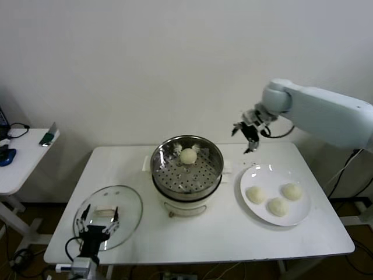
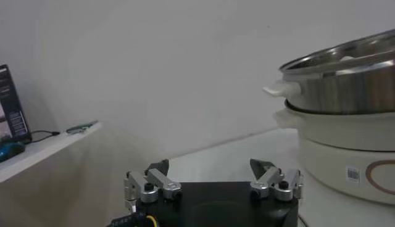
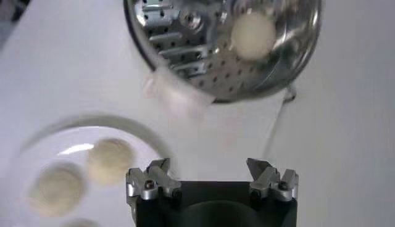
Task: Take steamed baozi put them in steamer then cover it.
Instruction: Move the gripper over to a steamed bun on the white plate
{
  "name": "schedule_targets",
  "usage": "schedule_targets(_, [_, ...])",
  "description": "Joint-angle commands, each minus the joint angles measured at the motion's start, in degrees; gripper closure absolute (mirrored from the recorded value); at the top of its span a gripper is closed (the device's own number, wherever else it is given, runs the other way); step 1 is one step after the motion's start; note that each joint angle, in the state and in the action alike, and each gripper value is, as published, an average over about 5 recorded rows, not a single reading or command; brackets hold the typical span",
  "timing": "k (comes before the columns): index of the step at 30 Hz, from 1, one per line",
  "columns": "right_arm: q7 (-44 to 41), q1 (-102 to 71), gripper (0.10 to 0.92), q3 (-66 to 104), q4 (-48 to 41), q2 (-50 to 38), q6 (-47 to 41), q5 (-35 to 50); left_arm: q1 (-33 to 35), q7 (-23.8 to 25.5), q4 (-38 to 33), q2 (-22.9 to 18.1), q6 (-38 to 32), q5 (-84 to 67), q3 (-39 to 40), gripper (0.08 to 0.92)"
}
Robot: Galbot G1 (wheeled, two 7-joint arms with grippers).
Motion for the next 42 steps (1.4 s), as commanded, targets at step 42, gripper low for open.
schedule_targets(42, [-0.88,-25.71,0.310,16.78,-11.99,2.31,-5.57,-7.45,1.00,-0.08,1.34,-0.12,-0.57,0.33,-0.58,0.177])
